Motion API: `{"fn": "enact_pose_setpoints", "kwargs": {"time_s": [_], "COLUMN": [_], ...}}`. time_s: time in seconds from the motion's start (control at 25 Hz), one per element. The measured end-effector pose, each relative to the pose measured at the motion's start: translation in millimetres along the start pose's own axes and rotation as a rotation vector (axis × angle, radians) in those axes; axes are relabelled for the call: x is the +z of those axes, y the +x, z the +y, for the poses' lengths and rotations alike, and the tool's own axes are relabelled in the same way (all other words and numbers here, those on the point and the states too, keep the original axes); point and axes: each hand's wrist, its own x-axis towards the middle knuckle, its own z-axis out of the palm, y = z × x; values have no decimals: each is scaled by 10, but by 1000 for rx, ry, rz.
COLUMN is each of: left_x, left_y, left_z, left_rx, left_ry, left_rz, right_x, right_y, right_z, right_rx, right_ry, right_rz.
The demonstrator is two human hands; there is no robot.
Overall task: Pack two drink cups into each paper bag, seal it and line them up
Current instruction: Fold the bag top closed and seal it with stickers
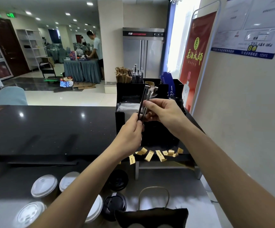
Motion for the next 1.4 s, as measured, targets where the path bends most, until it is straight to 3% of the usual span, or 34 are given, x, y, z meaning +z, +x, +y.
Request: {"fn": "enact_pose_setpoints", "kwargs": {"time_s": [0.44, 0.8, 1.24, 1.4], "left_x": [161, 43, 47, 91], "left_y": [-593, -1216, -1861, -2026], "left_z": [-30, -280, -645, -830], "left_rx": [46, 104, 167, 110], "left_ry": [223, 201, 679, 786], "left_rz": [-54, -25, -71, -176], "right_x": [133, -15, -155, -162], "right_y": [-503, -1110, -1852, -2074], "right_z": [214, 101, 582, 763], "right_rx": [-93, -142, -55, -23], "right_ry": [-337, -193, -196, -261], "right_rz": [77, 127, 93, -14]}}
